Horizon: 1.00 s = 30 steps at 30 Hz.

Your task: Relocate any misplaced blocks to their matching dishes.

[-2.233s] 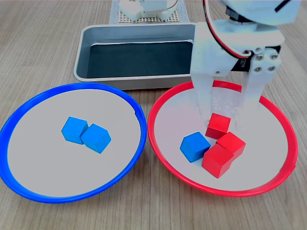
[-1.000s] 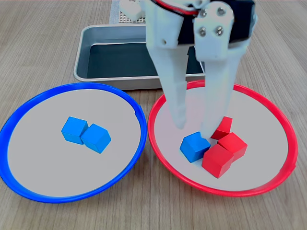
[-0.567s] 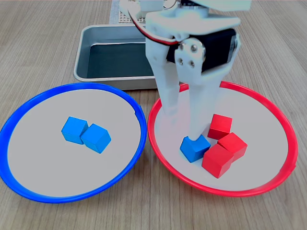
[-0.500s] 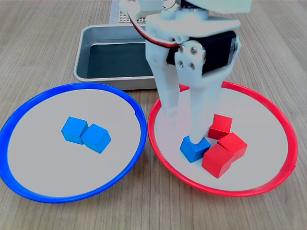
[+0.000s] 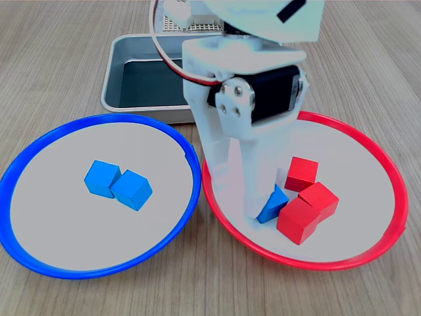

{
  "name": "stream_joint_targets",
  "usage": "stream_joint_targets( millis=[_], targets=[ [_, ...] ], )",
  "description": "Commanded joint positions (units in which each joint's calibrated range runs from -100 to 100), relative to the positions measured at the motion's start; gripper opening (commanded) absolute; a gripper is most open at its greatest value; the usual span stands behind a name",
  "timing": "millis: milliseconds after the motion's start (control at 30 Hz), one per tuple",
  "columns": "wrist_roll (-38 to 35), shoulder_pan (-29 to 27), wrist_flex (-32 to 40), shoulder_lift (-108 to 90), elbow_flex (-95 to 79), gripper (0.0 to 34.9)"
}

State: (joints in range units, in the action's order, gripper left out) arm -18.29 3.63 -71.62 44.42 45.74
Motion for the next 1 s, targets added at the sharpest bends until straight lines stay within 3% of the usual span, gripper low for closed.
stream_joint_targets(
  millis=[0,967],
  targets=[
    [-0.3,-0.8,0.7,-0.5,2.4,14.8],
    [0.4,3.5,-0.9,3.7,5.6,13.4]
  ],
)
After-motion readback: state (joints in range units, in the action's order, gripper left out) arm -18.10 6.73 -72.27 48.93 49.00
